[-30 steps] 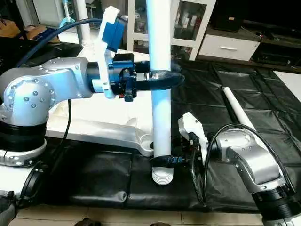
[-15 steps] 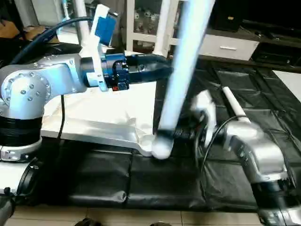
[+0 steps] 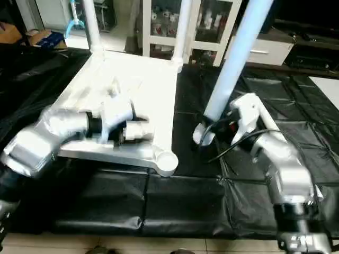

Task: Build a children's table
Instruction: Pick table leg

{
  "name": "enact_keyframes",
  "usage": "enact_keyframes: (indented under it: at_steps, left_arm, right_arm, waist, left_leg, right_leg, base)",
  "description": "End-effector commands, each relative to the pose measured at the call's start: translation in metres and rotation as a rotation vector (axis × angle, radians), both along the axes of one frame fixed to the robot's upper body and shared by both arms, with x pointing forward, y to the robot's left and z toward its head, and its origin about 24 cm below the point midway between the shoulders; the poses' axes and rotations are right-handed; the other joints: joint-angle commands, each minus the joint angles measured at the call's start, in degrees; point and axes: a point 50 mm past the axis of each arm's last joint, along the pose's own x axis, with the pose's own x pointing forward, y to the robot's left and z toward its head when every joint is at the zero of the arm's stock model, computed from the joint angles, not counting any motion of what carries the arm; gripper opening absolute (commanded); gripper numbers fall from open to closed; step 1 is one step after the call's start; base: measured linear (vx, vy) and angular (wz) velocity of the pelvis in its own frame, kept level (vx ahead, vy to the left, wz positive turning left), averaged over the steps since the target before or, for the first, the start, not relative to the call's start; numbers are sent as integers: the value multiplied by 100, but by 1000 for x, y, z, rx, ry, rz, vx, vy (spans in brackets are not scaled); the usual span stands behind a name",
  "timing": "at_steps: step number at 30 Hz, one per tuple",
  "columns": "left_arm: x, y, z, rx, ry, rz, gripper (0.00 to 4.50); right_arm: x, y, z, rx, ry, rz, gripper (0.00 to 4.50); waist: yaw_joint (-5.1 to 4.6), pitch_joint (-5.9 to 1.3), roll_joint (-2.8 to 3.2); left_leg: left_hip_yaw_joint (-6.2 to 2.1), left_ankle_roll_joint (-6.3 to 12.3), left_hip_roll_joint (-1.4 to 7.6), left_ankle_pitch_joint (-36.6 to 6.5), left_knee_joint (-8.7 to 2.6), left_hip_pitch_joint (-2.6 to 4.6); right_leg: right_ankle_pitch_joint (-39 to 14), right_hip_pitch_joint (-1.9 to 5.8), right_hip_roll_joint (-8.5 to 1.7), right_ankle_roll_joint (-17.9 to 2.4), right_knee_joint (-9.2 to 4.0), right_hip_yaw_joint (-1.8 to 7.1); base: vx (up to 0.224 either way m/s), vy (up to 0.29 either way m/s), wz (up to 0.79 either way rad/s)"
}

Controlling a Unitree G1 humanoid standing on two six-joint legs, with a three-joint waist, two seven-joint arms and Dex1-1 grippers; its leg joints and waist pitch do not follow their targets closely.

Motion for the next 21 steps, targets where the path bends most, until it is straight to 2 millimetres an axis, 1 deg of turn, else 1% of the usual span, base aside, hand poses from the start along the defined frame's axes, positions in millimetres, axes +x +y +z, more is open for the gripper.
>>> enact_keyframes:
  at_steps: [1, 2, 3, 6, 8, 9, 10, 11, 12, 13, 14, 15, 16, 18, 20, 21]
  left_arm:
    - [0, 2, -8, 45, -14, -12, 291]
    - [-1, 3, -10, 49, -6, -20, 291]
    - [-1, 3, -11, 50, 1, -26, 291]
    - [-3, 5, -17, 66, 16, -82, 291]
    - [-4, 8, -23, 103, 21, -100, 291]
    - [-4, 9, -24, 107, 22, -108, 273]
    - [-3, 9, -26, 103, 40, -114, 262]
    - [-3, 9, -26, 108, 39, -118, 255]
    - [-2, 10, -27, 112, 35, -123, 255]
    - [-2, 11, -28, 117, 44, -128, 244]
    - [-2, 12, -29, 130, 48, -131, 229]
    - [0, 15, -31, 157, 34, -125, 216]
    - [1, 17, -32, 168, 30, -122, 211]
    - [3, 19, -34, 183, 28, -118, 204]
    - [3, 21, -35, 196, 35, -120, 174]
    - [3, 24, -37, 215, 43, -128, 166]
  right_arm:
    - [-1, 0, 10, -11, -73, -26, 184]
    - [-1, 0, 10, 3, -79, -41, 184]
    - [-2, 0, 10, 13, -80, -51, 184]
    - [-6, 1, 11, 55, -87, -64, 184]
    - [-11, 3, 9, 73, -82, -51, 184]
    - [-12, 4, 9, 71, -80, -48, 184]
    - [-14, 5, 7, 64, -75, -38, 184]
    - [-15, 5, 7, 64, -74, -36, 184]
    - [-16, 5, 7, 64, -75, -36, 184]
    - [-16, 4, 6, 64, -76, -38, 184]
    - [-16, 4, 6, 64, -78, -40, 184]
    - [-16, 4, 6, 64, -80, -42, 184]
    - [-17, 4, 6, 66, -81, -40, 184]
    - [-18, 5, 7, 67, -81, -36, 184]
    - [-19, 5, 7, 65, -81, -32, 184]
    - [-20, 6, 7, 64, -81, -29, 184]
  waist:
    - [-48, -430, 104]
    - [-63, -440, 96]
    - [-65, -437, 106]
    - [-96, -416, 106]
    - [-112, -417, 104]
    - [-112, -420, 108]
    - [-96, -424, 244]
    - [-133, -429, 175]
    - [-130, -435, 187]
    - [-128, -431, 171]
    - [-120, -430, 176]
    - [-120, -432, 183]
    - [-126, -433, 184]
    - [-124, -434, 191]
    - [-120, -437, 199]
    - [-116, -437, 203]
  left_leg:
    - [-84, -354, 136, -1495, -467, 182]
    - [-104, -364, 139, -1517, -482, 168]
    - [-104, -369, 144, -1551, -480, 178]
    - [-104, -346, 143, -1668, -487, 177]
    - [-111, -315, 141, -1728, -493, 172]
    - [-116, -318, 143, -1720, -497, 168]
    - [-127, -344, 142, -1712, -498, 187]
    - [-115, -338, 141, -1735, -497, 177]
    - [-121, -339, 138, -1728, -498, 170]
    - [-106, -311, 137, -1738, -489, 182]
    - [-106, -284, 135, -1718, -486, 175]
    - [-105, -280, 137, -1708, -483, 175]
    - [-103, -258, 133, -1676, -479, 166]
    - [-106, -254, 134, -1680, -482, 169]
    - [-112, -259, 144, -1676, -489, 173]
    - [-108, -258, 145, -1680, -489, 177]
  right_leg:
    - [-1583, 210, -286, -915, -408, 141]
    - [-1642, 231, -297, -902, -399, 136]
    - [-1674, 214, -298, -907, -397, 137]
    - [-1808, 197, -302, -910, -430, 144]
    - [-1877, 193, -301, -858, -442, 148]
    - [-1870, 198, -303, -856, -433, 147]
    - [-1780, 188, -310, -882, -420, 155]
    - [-1652, 193, -289, -934, -426, 147]
    - [-1614, 210, -292, -963, -414, 144]
    - [-1616, 197, -297, -995, -424, 149]
    - [-1668, 203, -308, -1014, -426, 155]
    - [-1674, 202, -308, -1020, -422, 156]
    - [-1671, 206, -303, -998, -428, 157]
    - [-1731, 204, -306, -972, -432, 157]
    - [-1688, 202, -309, -992, -429, 157]
    - [-1671, 198, -309, -1002, -426, 157]
  base:
    - [0, 0, 0]
    - [0, 0, 0]
    - [0, 0, 0]
    - [0, 0, 0]
    - [0, 0, 0]
    - [0, 0, 0]
    - [0, 0, 0]
    - [0, 0, 0]
    - [0, 0, 0]
    - [0, 0, 0]
    - [0, 0, 0]
    - [0, 0, 0]
    - [0, 0, 0]
    - [0, 0, 0]
    - [0, 0, 0]
    - [0, 0, 0]
